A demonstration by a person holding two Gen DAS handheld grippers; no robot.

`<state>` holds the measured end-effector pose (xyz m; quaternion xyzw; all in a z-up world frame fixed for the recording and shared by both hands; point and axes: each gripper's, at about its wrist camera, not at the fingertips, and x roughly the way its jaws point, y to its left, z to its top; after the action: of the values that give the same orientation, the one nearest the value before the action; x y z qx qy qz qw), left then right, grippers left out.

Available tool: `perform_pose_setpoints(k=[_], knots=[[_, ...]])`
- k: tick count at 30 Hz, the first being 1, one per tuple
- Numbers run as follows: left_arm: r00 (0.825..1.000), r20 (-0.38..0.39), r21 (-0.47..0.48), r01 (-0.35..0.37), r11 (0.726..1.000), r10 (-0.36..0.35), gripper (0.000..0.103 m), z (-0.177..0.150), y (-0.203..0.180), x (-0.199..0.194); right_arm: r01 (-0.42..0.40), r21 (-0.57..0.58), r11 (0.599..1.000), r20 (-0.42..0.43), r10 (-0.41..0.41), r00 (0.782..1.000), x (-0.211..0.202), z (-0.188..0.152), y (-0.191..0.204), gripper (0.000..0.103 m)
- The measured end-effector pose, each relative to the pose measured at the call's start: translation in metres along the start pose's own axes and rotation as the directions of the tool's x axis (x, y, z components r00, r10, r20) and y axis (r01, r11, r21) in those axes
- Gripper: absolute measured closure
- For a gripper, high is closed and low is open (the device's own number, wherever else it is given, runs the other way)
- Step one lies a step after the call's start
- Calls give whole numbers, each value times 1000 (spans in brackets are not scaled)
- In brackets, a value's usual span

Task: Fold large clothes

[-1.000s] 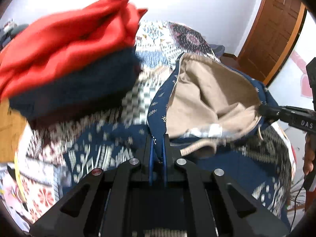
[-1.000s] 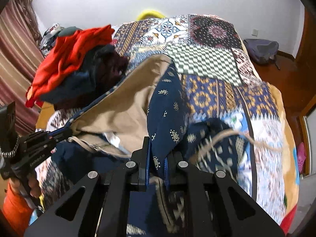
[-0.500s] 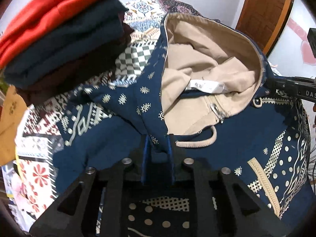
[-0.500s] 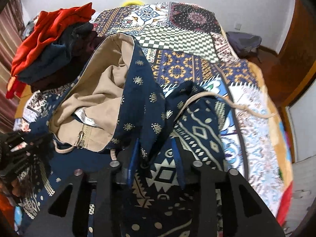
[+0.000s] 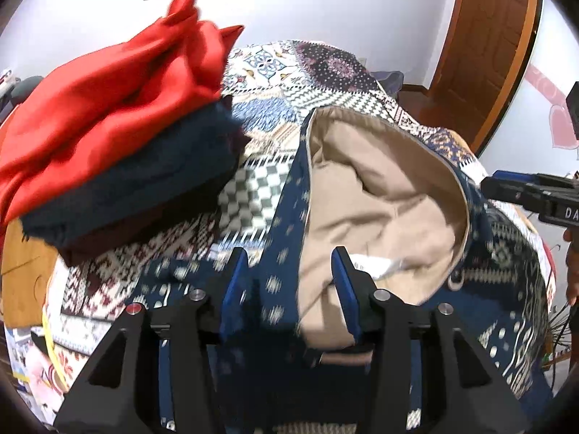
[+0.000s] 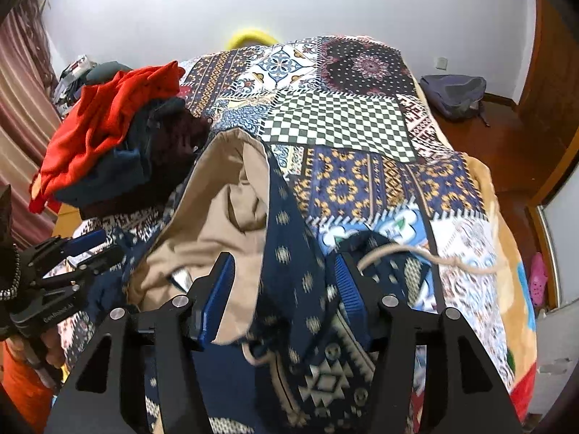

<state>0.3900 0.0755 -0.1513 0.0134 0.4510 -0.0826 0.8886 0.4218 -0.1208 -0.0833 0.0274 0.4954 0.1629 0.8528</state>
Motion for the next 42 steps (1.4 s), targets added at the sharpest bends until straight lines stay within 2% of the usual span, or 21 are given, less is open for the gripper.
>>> perform_pose_setpoints(k=[7, 11, 15, 19, 20, 21, 22, 23, 24, 29, 33, 37, 42], knots=[[1000, -27, 34, 16, 999, -15, 56, 31, -16, 49, -26, 10, 1000, -56, 26, 998, 38, 18, -3, 49], [999, -51, 48, 0, 999, 2, 56, 38, -18, 76, -43, 3, 999, -90, 43, 995, 55, 23, -5, 49], [997, -81, 12, -17, 1000, 18, 56, 44, -10, 103, -35, -7, 999, -105, 34, 994, 68, 28, -5, 49], [994, -107, -25, 12, 1000, -14, 56, 46, -1, 118, -39, 15, 999, -113, 41, 993, 79, 30, -12, 50], [994, -108, -28, 14, 1000, -17, 59, 47, -1, 120, -43, 36, 998, -114, 47, 992, 82, 31, -15, 55], [994, -111, -32, 15, 999, -19, 72, 46, 0, 122, -43, 56, 998, -118, 49, 992, 83, 32, -18, 60], [993, -117, -39, 12, 999, -16, 77, 45, 1, 124, -49, 75, 996, -120, 57, 991, 84, 32, -21, 74], [992, -126, -54, 18, 998, -24, 89, 45, 3, 126, -62, 90, 994, -121, 72, 990, 84, 33, -23, 86], [991, -128, -67, 33, 997, -41, 97, 43, 4, 126, -67, 100, 993, -120, 79, 990, 82, 33, -25, 90], [993, -83, -80, 75, 994, -82, 97, 39, 4, 98, -75, 65, 995, -40, 77, 996, 46, 30, -16, 94], [994, -3, -57, 111, 992, -111, 97, 36, -1, 50, -91, 5, 996, 24, 91, 996, 9, 20, -4, 95], [988, 62, -40, 145, 989, -143, 97, 25, -8, -3, -99, -49, 994, 55, 101, 993, -20, 5, 8, 95], [982, 97, -46, 168, 985, -163, 97, -5, -13, -42, -78, -101, 992, 71, 85, 994, -48, -25, 14, 95]])
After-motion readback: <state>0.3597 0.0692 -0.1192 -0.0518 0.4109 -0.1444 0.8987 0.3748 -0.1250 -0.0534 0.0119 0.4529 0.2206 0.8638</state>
